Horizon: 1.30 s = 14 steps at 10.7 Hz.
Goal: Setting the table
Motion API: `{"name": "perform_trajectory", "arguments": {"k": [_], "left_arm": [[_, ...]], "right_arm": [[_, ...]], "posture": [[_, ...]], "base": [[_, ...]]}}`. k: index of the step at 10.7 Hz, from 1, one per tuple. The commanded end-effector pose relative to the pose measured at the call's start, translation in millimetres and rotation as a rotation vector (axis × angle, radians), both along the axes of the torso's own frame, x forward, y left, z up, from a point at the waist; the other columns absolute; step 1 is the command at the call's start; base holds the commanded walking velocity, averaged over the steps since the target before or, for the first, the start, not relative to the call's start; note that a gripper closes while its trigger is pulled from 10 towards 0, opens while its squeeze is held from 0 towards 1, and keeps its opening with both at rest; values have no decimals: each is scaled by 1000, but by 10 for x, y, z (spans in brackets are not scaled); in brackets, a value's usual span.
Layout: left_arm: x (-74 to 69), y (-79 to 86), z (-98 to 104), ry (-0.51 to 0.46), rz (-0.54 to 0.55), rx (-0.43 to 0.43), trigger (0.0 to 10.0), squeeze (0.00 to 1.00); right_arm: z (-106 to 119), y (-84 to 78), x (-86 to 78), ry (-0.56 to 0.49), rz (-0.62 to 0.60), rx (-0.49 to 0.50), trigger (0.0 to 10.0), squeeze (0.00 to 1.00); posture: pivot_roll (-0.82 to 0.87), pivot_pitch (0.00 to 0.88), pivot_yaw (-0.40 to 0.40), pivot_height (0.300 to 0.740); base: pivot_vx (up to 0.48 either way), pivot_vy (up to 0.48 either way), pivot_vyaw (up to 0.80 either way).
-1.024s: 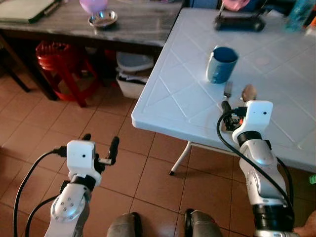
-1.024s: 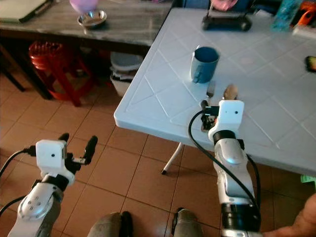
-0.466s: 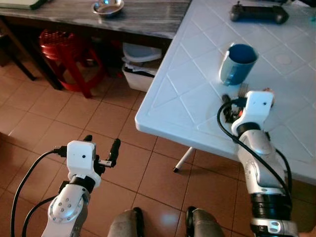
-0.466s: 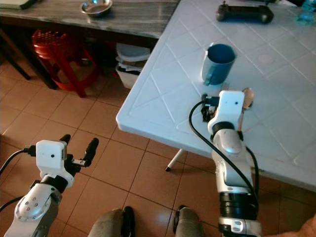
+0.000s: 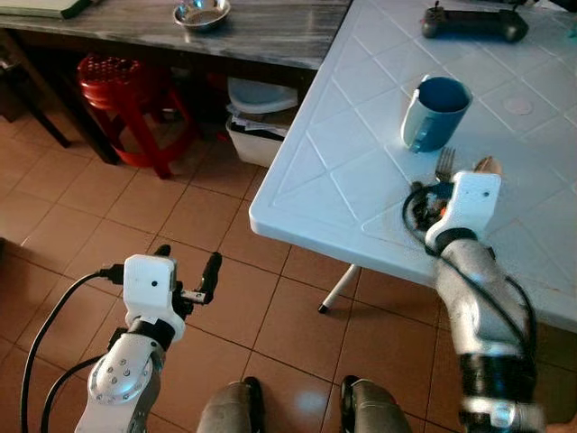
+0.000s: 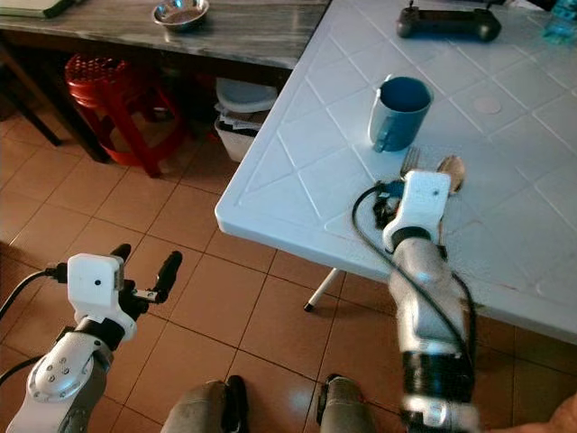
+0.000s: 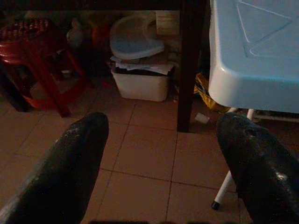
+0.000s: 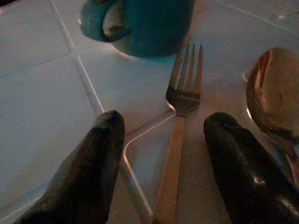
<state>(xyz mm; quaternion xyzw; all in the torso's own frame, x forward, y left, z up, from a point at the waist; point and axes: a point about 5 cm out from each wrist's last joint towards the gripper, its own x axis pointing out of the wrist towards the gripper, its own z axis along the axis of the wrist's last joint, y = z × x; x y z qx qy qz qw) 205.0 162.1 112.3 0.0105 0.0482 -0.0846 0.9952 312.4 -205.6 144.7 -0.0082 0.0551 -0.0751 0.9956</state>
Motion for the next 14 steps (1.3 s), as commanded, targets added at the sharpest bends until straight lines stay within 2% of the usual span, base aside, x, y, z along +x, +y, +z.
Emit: {"name": "perform_trajectory", "arguments": {"k": [1, 3, 4, 7, 11, 12, 13, 14], "left_arm": [[-13, 18, -21, 20, -5, 9, 10000, 0], [-6, 4, -37, 30, -16, 4, 10000, 0], [-4, 2, -40, 33, -21, 3, 10000, 0], [1, -1, -43, 36, -32, 3, 10000, 0], [23, -64, -42, 36, -105, -38, 10000, 0], [50, -75, -42, 29, -108, -41, 10000, 0], [72, -86, -60, 33, -101, -52, 10000, 0], [114, -67, -137, 74, -49, -68, 10000, 0]], "right_arm": [[-182, -22, -12, 108, 8, 36, 706, 0], [-265, -148, 48, 218, 12, 68, 0, 0], [-298, -139, 46, 248, 28, 86, 0, 0], [-435, -118, -84, 302, 13, 112, 0, 0], [-575, 73, -233, 341, 8, 165, 0, 0], [-574, 149, -252, 344, 8, 221, 0, 0], [-564, 217, -259, 341, 23, 253, 0, 0], [-530, 347, -255, 329, 68, 307, 0, 0]], "posture": [[46, 212, 99, 740], [47, 208, 94, 740], [47, 207, 94, 740], [43, 205, 98, 740], [31, 195, 94, 740], [26, 187, 90, 740], [19, 174, 85, 740], [11, 151, 76, 740]], "base": [[0, 0, 0], [0, 0, 0], [0, 0, 0], [0, 0, 0], [0, 0, 0], [0, 0, 0], [0, 0, 0], [0, 0, 0]]}}
